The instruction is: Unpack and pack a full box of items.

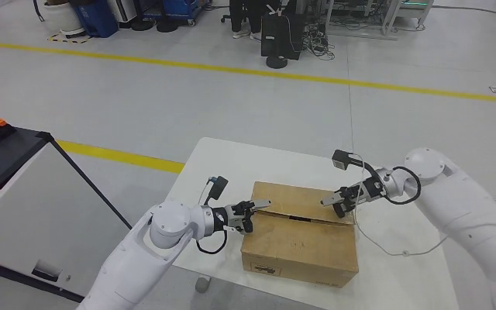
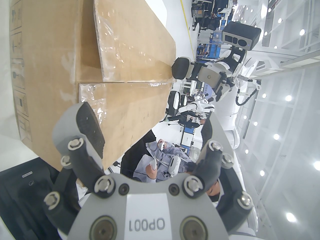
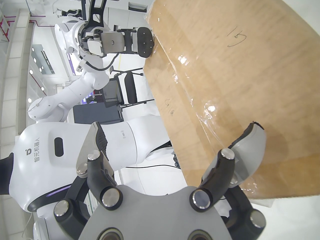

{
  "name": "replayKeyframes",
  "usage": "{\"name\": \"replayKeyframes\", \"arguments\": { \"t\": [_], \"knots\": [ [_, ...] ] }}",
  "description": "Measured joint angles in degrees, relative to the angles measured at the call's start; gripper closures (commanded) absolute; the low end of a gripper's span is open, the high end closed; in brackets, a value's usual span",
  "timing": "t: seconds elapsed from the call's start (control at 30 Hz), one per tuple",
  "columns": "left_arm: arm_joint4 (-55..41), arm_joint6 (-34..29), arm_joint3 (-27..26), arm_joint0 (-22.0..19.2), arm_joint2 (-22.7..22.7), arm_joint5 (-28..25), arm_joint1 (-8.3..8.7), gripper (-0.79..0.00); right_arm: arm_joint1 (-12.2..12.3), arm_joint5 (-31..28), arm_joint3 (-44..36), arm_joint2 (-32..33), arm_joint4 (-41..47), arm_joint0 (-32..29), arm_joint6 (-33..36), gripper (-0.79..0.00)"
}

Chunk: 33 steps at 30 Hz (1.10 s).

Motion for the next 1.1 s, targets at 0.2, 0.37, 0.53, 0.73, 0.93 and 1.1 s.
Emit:
{"name": "replayKeyframes", "arguments": {
  "t": [0.2, 0.37, 0.53, 0.73, 0.93, 1.1],
  "knots": [
    [0.0, 0.0, 0.0, 0.0, 0.0, 0.0, 0.00, -0.785, -1.6, 0.0, 3.1, -0.9, 0.2, 0.1, 0.0, -0.785],
    [0.0, 0.0, 0.0, 0.0, 0.0, 0.0, 0.00, -0.785, -2.7, 0.0, 5.1, -1.6, 0.8, 0.3, 0.0, -0.785],
    [0.0, 0.0, 0.0, 0.0, 0.0, 0.0, 0.00, -0.785, -3.4, 0.0, 6.2, -2.1, 1.2, 0.6, 0.0, -0.785],
    [0.0, 0.0, 0.0, 0.0, 0.0, 0.0, 0.00, -0.785, -3.9, 0.0, 7.0, -2.3, 1.0, 0.7, 0.0, -0.785],
    [-0.7, 2.1, -1.8, 0.7, -0.5, -1.9, -0.10, -0.785, -4.2, 0.0, 7.2, -2.2, 0.7, 0.7, 0.0, -0.785],
    [-2.5, 2.6, -1.3, 0.1, -0.5, -4.0, -0.42, -0.785, -4.2, 0.0, 7.2, -2.0, 0.4, 0.6, 0.0, -0.785]
  ]
}}
